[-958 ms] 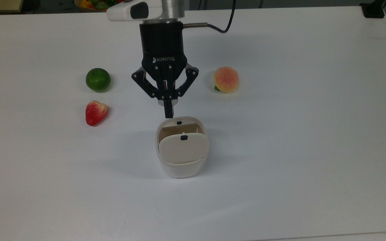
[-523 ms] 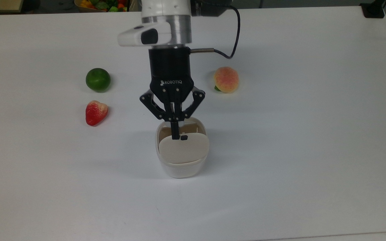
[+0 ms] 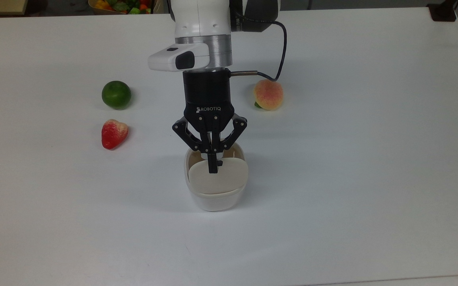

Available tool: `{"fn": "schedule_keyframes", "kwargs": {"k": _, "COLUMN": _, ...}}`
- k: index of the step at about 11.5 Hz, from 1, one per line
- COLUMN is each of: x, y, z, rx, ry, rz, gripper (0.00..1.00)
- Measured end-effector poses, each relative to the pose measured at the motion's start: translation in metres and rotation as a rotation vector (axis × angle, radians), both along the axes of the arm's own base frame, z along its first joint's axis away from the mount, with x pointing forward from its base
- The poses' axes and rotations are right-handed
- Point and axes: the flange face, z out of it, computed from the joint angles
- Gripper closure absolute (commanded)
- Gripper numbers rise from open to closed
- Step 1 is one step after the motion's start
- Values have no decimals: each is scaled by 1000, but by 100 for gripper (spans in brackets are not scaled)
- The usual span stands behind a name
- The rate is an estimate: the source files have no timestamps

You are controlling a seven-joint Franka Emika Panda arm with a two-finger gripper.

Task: Close garbage bin
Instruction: 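Push the raised lid over and down onto the bin opening with the gripper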

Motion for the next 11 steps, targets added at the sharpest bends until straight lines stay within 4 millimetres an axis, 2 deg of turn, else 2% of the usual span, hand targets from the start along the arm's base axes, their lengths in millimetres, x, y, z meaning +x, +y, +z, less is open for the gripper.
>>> {"fn": "schedule_keyframes", "kwargs": {"k": 8, "x": -8, "y": -3, "z": -23, "rx": -7, "ry": 72, "rz": -2, "gripper": 100}}
{"fn": "schedule_keyframes", "kwargs": {"k": 11, "x": -17, "y": -4, "z": -13, "rx": -11, "ry": 182, "rz": 8, "gripper": 100}}
